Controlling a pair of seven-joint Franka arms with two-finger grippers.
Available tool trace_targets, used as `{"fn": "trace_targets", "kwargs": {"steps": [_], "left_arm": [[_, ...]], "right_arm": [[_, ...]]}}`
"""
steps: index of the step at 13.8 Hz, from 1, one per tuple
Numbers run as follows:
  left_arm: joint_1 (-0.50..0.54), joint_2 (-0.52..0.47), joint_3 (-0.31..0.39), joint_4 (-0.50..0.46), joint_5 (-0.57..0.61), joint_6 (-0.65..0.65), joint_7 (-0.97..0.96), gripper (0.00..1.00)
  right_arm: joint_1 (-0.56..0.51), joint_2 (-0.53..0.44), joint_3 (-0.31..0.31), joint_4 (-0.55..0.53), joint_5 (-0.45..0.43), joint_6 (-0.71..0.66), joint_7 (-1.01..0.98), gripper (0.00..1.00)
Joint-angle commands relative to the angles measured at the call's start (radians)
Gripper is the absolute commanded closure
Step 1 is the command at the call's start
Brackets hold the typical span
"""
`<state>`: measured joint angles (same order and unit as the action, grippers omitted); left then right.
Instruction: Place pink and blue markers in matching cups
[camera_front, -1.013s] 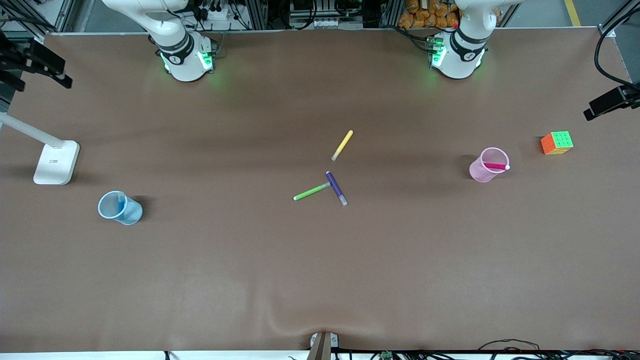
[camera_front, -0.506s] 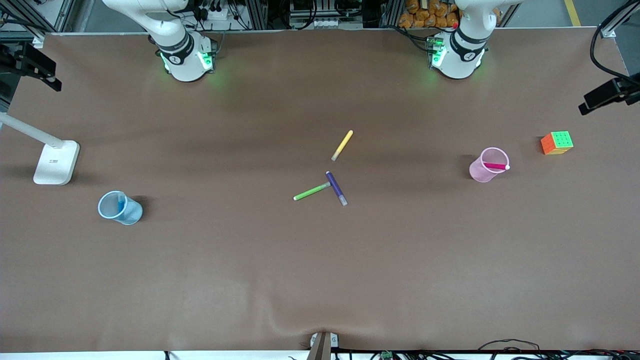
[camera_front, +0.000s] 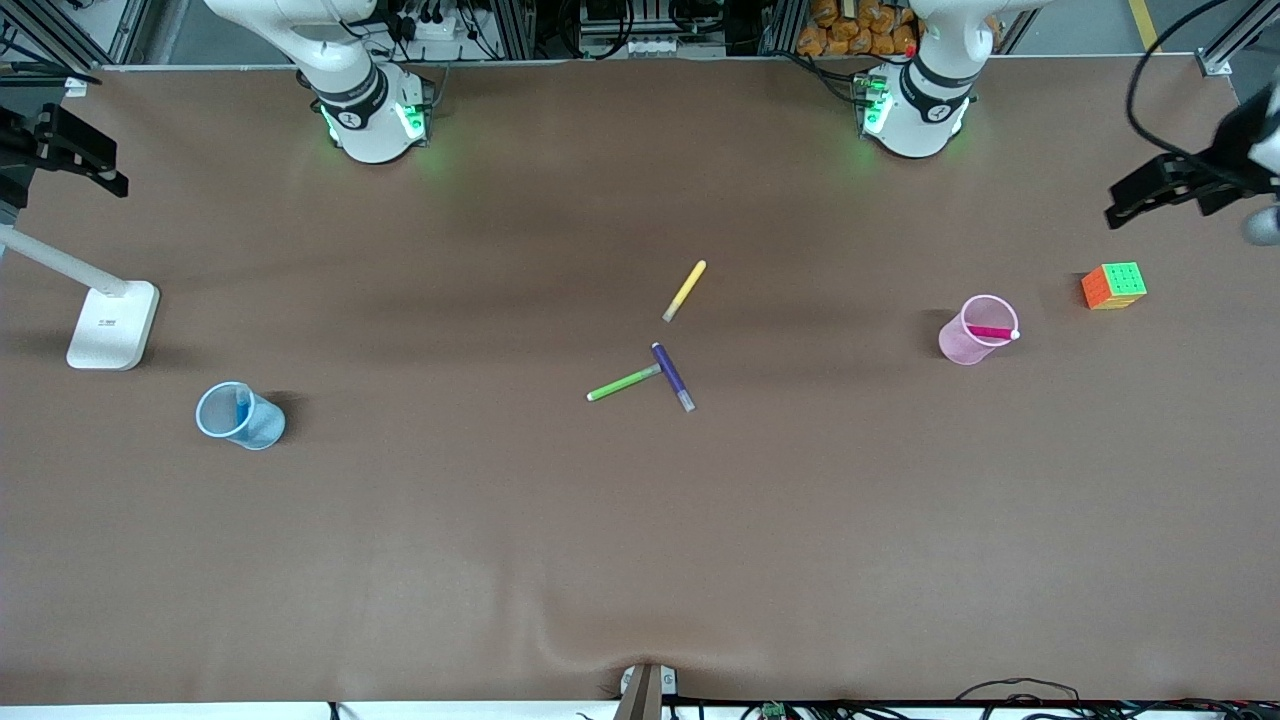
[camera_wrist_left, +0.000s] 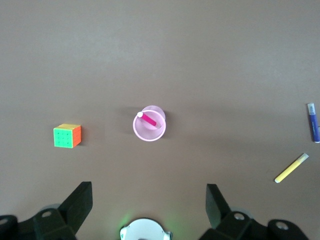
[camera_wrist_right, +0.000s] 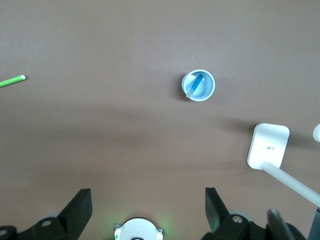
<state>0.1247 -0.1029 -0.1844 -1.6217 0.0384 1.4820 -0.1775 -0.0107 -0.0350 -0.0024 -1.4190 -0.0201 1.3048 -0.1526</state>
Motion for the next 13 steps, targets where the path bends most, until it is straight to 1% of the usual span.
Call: {"fn": "trace_targets", "kwargs": {"steps": [1, 4, 10, 13], "left_arm": [[-0.065, -0.104, 0.048, -0.106, -0.014, 0.043, 0.009, 0.00], [-0.097, -0.098, 0.075, -0.081, -0.015, 0.037, 0.020, 0.00], [-0.096, -0.092, 0.068, -0.044, -0.015, -0.044, 0.029, 0.00], [-0.097, -0.092, 0.072, -0.040, -0.048, -0.065, 0.029, 0.00]], "right_arm": [[-0.009, 0.027, 0.004, 0.054, -0.003, -0.032, -0.013, 0.00], [-0.003, 0.027, 0.005, 0.052, -0.003, -0.032, -0.005, 0.00], [-0.002, 0.024, 0.007, 0.046, -0.004, -0.038, -0.001, 0.00], [0.000, 0.023, 0.007, 0.045, -0.004, -0.039, -0.001, 0.00]]}}
